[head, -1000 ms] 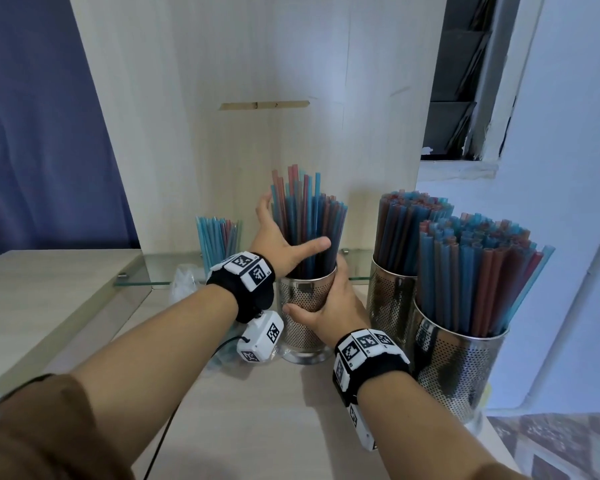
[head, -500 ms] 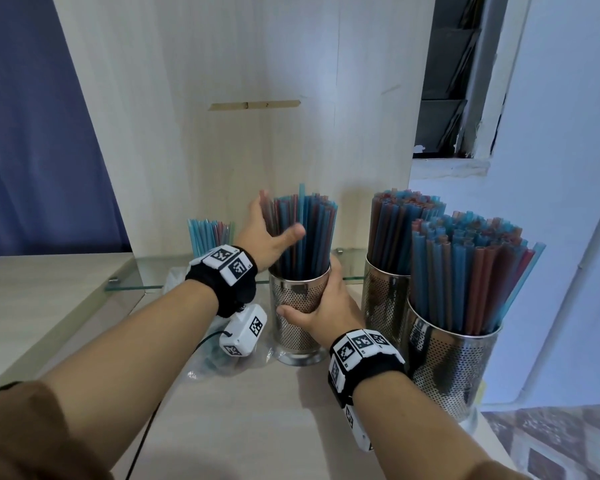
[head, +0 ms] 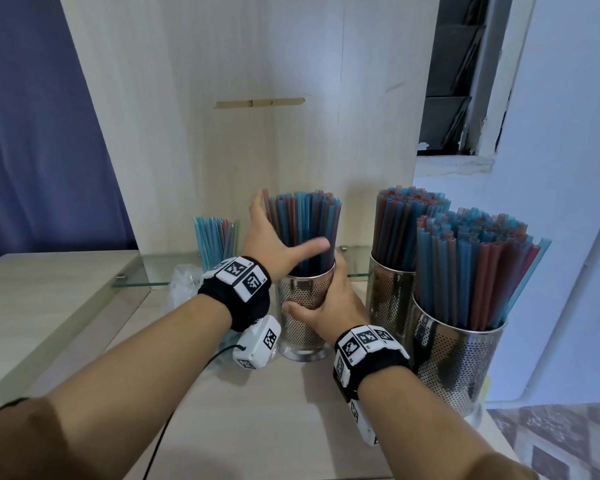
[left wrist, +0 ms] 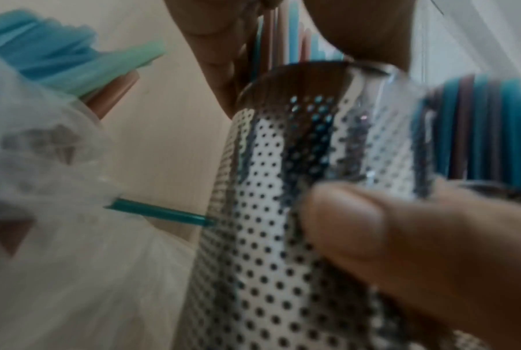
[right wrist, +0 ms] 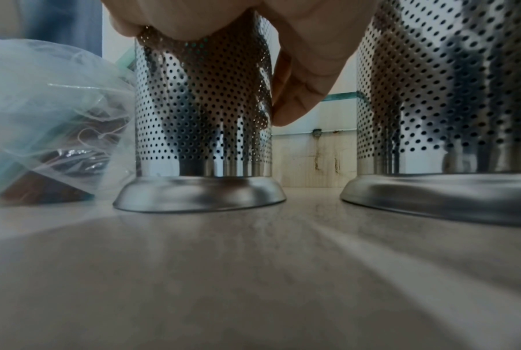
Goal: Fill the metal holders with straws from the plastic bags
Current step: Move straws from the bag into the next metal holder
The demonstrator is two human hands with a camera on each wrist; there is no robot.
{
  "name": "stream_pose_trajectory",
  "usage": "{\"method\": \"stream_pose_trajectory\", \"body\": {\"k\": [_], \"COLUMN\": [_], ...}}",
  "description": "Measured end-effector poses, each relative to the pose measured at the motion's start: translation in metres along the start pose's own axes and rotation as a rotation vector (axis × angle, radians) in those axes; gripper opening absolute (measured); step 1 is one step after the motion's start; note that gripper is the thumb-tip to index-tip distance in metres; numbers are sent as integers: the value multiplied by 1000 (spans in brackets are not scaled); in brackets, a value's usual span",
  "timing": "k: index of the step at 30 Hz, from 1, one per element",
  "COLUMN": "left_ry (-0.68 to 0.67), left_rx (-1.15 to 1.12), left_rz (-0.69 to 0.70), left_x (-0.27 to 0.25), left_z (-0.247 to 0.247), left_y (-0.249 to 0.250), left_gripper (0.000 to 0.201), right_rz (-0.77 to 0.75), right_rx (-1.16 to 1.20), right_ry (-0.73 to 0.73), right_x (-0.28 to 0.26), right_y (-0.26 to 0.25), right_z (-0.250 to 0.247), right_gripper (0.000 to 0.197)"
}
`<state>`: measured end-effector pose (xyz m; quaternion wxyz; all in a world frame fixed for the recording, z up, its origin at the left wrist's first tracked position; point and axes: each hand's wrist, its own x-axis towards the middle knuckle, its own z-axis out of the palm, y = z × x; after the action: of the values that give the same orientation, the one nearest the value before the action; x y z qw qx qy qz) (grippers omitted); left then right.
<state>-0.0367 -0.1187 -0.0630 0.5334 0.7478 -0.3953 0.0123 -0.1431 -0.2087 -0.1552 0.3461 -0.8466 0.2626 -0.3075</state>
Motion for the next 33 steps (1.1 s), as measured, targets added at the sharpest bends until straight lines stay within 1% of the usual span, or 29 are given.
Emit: {"method": "stream_pose_trajectory", "body": {"k": [3,6,8,10,13,14,15,16,18,19,20,21,22,23,25,26,28,29,31,33], "left_ry": [-41,-37,1,116,383,440,448,393,176,73,0,-42,-72,-92,-95,-90,-73,-72,-61,5], "left_rx": [69,46,34,49,109,155,219,281,349,357,374,416,490,586,745,734,550,464,360,276], "left_rz": [13,17,27,50,75,44,-22,-123,-352,-425,-458,-463,-454,-426,-320,-276,-248,-243,-205,-138], "left_x": [4,4,2,-1,-4,-4,-3,-1,0,0,-2,-3,-5,-8,-10,-12,-18,-19,-22,-23], "left_z": [6,7,3,-8,-30,-39,-48,-57,-73,-77,-78,-76,-71,-67,-59,-58,-57,-57,-60,-64], "left_y": [-2,-4,-5,-8,-23,-27,-36,-46,-67,-77,-84,-92,-97,-102,-111,-111,-107,-106,-102,-95], "left_gripper": [135,131,123,111,99,96,97,104,131,144,153,155,153,144,123,108,83,77,72,72], "right_rz": [4,-4,-13,-15,-10,-13,-16,-18,-20,-20,-21,-20,-16,-10,-12,-17,-21,-19,-15,-17], "right_rx": [-5,11,18,18,16,21,27,30,28,25,22,17,13,12,16,19,26,27,26,29], "right_ry": [0,7,12,11,-1,-2,-1,0,-2,-3,-3,-5,-8,-9,-8,-6,-1,-1,-6,-4], "right_x": [-1,-3,-4,-3,-2,-2,-2,-2,-2,-2,-2,-2,-2,-2,-2,-2,-2,-2,-1,-1], "right_y": [-1,-1,-1,-1,-2,-1,-1,-1,-1,-1,-1,-2,-2,-2,-2,-2,-1,-1,-1,-2], "right_z": [-1,-2,-2,-2,-3,-3,-3,-3,-3,-3,-3,-3,-3,-3,-3,-2,-2,-2,-2,-2], "right_gripper": [125,125,125,125,126,126,125,125,124,124,124,123,123,123,123,123,123,123,123,123]}}
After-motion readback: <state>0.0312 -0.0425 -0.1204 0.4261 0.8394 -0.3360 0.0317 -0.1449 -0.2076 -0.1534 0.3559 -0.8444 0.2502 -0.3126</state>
